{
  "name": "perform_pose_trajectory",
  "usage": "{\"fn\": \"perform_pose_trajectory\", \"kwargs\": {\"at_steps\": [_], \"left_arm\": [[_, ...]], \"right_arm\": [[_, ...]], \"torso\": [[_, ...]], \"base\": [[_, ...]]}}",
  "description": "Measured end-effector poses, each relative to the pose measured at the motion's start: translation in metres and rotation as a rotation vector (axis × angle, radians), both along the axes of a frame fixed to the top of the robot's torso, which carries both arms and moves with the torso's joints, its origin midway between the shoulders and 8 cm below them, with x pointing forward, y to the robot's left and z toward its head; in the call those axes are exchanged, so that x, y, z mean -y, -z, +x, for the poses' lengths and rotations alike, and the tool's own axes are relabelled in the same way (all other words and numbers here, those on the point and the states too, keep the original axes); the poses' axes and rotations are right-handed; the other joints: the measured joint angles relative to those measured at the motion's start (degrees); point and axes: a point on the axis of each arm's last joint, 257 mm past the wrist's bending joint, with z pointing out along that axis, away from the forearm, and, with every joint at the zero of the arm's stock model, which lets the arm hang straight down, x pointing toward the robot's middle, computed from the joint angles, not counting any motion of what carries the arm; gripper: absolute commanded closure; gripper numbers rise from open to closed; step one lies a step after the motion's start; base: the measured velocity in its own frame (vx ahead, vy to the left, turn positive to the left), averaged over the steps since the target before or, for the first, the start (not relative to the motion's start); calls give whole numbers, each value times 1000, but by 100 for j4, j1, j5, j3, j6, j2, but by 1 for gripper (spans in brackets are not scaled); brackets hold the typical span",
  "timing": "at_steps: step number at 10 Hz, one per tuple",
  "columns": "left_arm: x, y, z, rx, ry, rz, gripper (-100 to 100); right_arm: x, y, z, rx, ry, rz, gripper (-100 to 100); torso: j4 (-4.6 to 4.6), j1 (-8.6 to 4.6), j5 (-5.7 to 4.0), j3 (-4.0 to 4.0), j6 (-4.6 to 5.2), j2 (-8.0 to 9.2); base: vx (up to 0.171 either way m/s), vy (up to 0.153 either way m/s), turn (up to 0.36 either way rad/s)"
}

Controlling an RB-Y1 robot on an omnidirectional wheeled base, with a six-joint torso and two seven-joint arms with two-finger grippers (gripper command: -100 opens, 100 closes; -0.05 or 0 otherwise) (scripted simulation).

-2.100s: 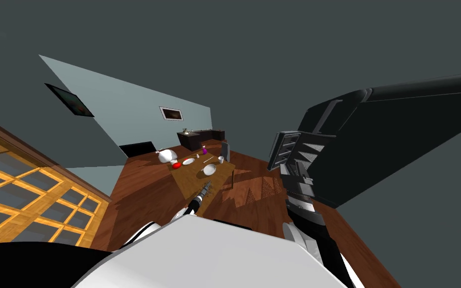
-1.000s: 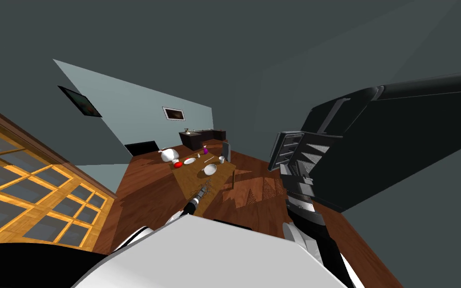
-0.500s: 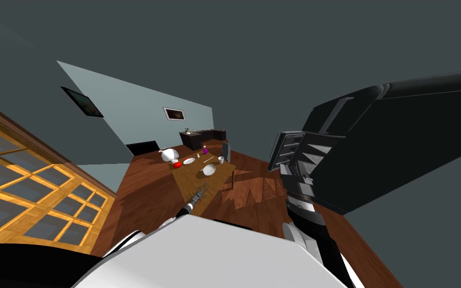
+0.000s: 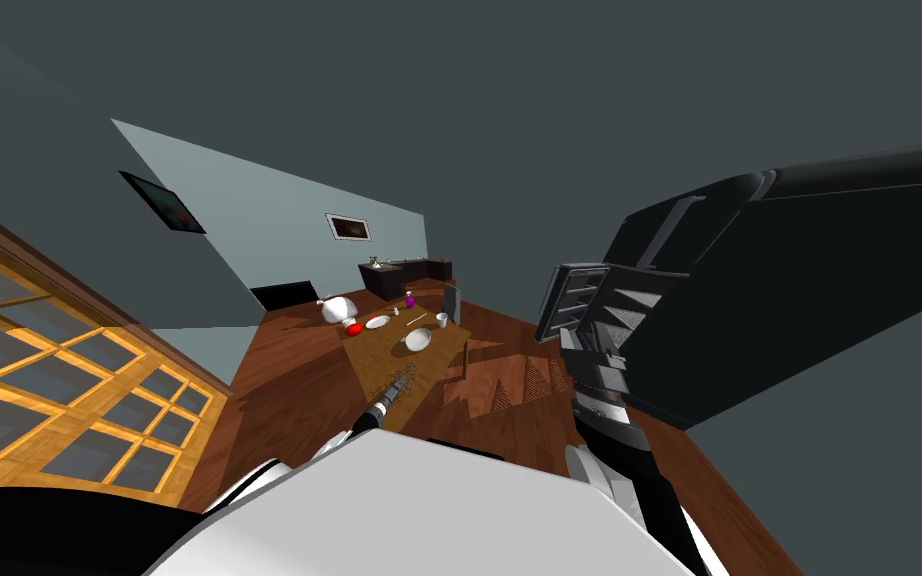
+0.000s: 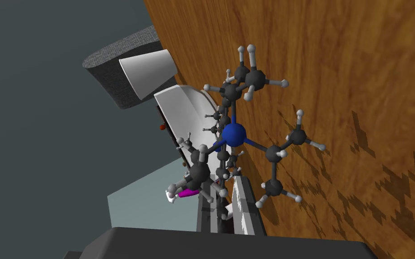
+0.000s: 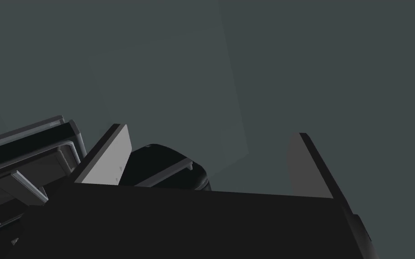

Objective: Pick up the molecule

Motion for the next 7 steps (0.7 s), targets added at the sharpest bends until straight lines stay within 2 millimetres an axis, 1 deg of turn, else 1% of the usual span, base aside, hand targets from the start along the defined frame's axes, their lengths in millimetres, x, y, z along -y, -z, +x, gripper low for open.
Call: {"fn": "perform_pose_trajectory", "kwargs": {"at_steps": [1, 3, 5, 6, 7], "left_arm": [[-5, 0, -7, 1, 0, -3, 100], [-5, -1, -10, 1, 2, -3, 100], [-17, 1, -21, -8, 3, -2, 100], [-19, 2, -27, -14, 2, -3, 100], [-19, 3, -27, -19, 0, -3, 0]], "right_arm": [[0, 0, 0, 0, 0, 0, 0], [0, 0, 0, 0, 0, 0, 0], [0, 0, 0, 0, 0, 0, 0], [0, 0, 0, 0, 0, 0, 0], [0, 0, 0, 0, 0, 0, 0]], "torso": [[1, -10, -1, -1, 5, -3], [5, 5, 2, 2, 7, 1], [1, -7, 0, -3, 4, -7], [1, -2, 2, -1, 4, -2], [3, 7, 4, 2, 6, 1]], "base": [[24, -36, 6], [21, -25, -6], [34, -47, 12], [6, -12, 5], [0, 0, 0]]}}
